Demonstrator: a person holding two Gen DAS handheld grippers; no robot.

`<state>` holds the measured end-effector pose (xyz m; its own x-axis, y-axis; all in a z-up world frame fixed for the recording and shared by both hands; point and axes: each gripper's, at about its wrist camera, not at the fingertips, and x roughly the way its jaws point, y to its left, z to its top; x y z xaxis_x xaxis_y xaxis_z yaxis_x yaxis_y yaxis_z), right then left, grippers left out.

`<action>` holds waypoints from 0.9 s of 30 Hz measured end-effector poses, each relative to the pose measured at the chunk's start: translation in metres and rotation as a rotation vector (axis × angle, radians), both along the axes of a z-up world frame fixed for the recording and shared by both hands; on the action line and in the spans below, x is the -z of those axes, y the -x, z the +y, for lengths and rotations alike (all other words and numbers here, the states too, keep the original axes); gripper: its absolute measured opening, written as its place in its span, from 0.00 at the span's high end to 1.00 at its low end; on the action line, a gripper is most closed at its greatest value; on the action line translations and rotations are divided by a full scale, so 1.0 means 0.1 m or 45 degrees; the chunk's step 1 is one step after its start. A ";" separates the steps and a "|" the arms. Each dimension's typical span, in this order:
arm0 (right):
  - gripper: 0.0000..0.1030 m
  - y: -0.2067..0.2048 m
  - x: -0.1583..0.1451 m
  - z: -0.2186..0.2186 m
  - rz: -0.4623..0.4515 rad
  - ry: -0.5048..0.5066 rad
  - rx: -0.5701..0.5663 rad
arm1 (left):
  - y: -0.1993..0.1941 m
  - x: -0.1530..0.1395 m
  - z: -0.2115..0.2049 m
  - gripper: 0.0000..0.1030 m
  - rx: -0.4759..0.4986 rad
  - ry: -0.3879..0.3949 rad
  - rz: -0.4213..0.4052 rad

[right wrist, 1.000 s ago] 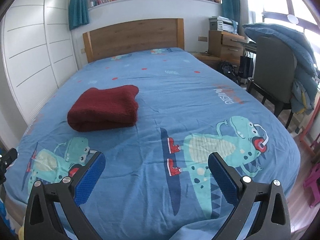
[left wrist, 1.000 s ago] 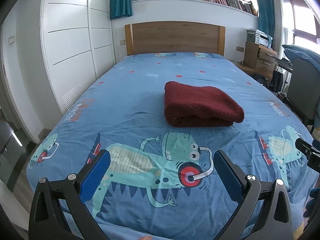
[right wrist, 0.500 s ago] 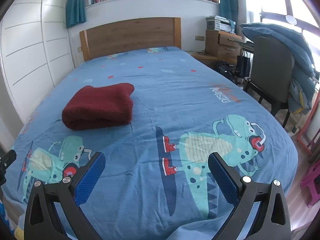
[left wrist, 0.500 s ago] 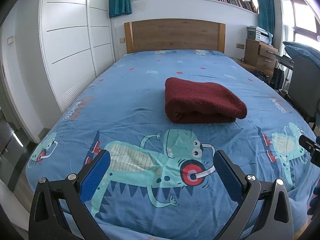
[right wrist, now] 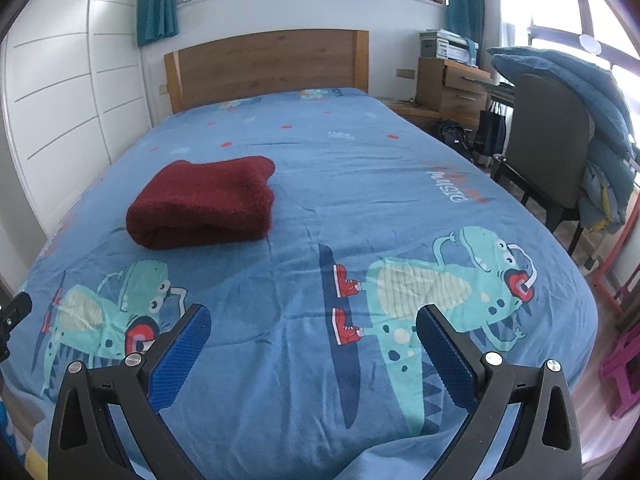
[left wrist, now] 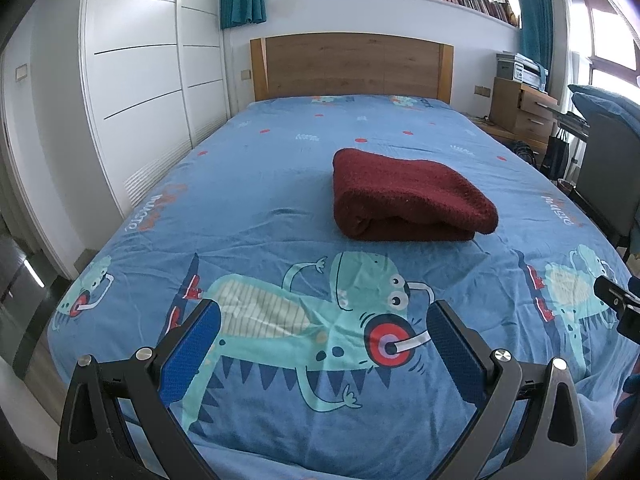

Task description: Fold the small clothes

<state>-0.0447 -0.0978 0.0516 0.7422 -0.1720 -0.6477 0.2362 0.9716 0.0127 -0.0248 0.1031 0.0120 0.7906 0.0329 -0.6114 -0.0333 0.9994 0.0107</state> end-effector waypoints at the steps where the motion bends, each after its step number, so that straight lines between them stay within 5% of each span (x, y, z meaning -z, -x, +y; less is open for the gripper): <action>1: 0.00 0.00 0.00 0.00 0.002 -0.001 0.000 | 0.00 0.00 0.00 0.01 0.001 0.001 0.001; 27: 0.00 0.01 0.06 -0.03 0.015 -0.003 0.003 | -0.02 0.06 -0.03 0.01 0.014 0.010 0.023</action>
